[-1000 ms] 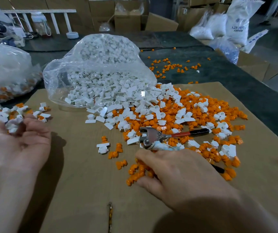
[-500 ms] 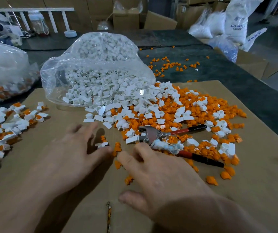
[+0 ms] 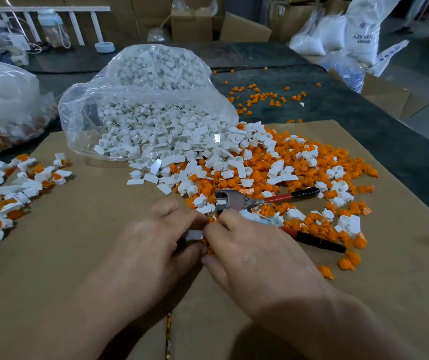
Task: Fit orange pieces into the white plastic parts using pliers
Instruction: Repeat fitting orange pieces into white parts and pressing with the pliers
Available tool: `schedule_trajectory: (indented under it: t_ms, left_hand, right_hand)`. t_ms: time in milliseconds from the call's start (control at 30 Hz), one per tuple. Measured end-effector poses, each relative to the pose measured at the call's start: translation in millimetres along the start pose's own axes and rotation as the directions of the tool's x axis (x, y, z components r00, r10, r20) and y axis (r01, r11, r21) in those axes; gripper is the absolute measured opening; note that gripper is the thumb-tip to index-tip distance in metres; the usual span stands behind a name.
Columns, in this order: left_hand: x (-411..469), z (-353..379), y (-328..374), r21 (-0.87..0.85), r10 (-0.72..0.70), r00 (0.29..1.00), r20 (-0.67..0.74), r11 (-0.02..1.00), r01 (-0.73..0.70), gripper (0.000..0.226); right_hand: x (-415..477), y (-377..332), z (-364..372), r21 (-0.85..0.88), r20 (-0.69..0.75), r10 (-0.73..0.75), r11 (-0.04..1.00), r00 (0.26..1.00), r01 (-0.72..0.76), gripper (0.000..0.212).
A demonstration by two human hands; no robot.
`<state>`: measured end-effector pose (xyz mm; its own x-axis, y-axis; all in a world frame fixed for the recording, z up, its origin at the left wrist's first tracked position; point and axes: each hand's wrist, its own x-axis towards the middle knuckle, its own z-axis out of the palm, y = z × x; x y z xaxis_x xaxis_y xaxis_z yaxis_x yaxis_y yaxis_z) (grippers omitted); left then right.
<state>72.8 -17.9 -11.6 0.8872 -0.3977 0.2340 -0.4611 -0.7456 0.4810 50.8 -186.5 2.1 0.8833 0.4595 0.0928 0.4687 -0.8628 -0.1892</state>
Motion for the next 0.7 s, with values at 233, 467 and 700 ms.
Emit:
schedule_trajectory:
  t_ms: [233,467,700]
  left_hand:
    - [1,0,-2,-0.061,-0.04,0.998,-0.053,0.997,0.037,0.02]
    - [2,2,-1,-0.246,-0.215,0.97,-0.115,0.952,0.182,0.005]
    - [2,7,-12,-0.749,-0.375,0.927,0.024,0.607,0.265,0.022]
  right_hand:
    - [-4,11,-13,0.089,-0.039,0.024,0.996,0.999,-0.02,0.02]
    - [-6,14,-15,0.123,-0.067,-0.011,0.992,0.998,0.019,0.02]
    - [-7,18,-12,0.296,-0.161,0.068,0.955,0.985,-0.018,0.011]
